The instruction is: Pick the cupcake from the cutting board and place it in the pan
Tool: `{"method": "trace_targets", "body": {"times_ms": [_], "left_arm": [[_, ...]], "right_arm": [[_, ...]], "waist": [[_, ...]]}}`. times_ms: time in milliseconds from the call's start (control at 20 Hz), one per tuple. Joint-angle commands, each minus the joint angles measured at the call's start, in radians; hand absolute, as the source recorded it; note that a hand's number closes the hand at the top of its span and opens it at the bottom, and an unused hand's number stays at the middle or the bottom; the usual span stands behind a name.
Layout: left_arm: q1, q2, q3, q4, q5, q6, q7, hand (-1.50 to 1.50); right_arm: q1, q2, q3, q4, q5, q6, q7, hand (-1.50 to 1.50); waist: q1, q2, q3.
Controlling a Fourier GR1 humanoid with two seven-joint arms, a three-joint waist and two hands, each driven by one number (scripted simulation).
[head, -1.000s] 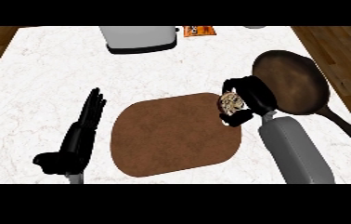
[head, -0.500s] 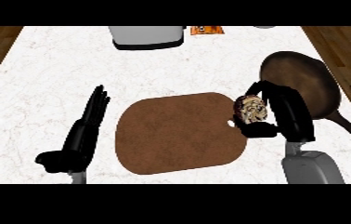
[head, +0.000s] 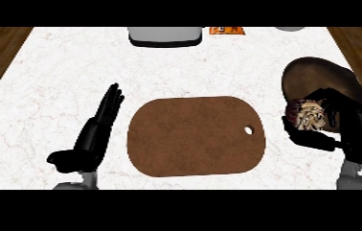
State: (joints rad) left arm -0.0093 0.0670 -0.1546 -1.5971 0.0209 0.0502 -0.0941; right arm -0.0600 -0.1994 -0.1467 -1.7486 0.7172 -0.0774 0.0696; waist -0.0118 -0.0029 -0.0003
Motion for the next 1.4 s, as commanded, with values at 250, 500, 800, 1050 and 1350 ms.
{"method": "trace_targets", "body": {"times_ms": [250, 500, 800, 1050, 1350], "left_arm": [[-0.023, -0.005, 0.014, 0.054, 0.001, -0.022, -0.049, 0.00], [0.001, 0.022, 0.011, 0.014, 0.005, -0.056, -0.042, 0.00], [-0.009, -0.010, -0.003, -0.007, -0.014, -0.021, -0.004, 0.00], [-0.034, -0.022, -0.029, 0.026, -0.029, -0.032, -0.029, 0.00], [-0.102, -0.026, -0.001, 0.072, -0.009, -0.042, -0.017, 0.00]], "right_arm": [[-0.205, -0.106, -0.196, 0.449, 0.041, -0.300, -0.267, 1.50], [-0.359, -0.156, -0.311, 0.730, -0.109, -0.356, -0.412, 1.50], [-0.576, -0.285, -0.385, 1.139, -0.152, -0.390, -0.591, 1.50], [-0.549, -0.359, -0.267, 1.289, -0.003, -0.218, -0.395, -1.50], [-0.705, -0.337, -0.256, 1.447, -0.029, -0.022, -0.428, -1.50]], "waist": [[0.029, 0.009, 0.002], [0.032, 0.008, 0.002], [0.050, 0.014, 0.003], [0.077, 0.028, 0.002], [0.084, 0.033, 0.005]]}}
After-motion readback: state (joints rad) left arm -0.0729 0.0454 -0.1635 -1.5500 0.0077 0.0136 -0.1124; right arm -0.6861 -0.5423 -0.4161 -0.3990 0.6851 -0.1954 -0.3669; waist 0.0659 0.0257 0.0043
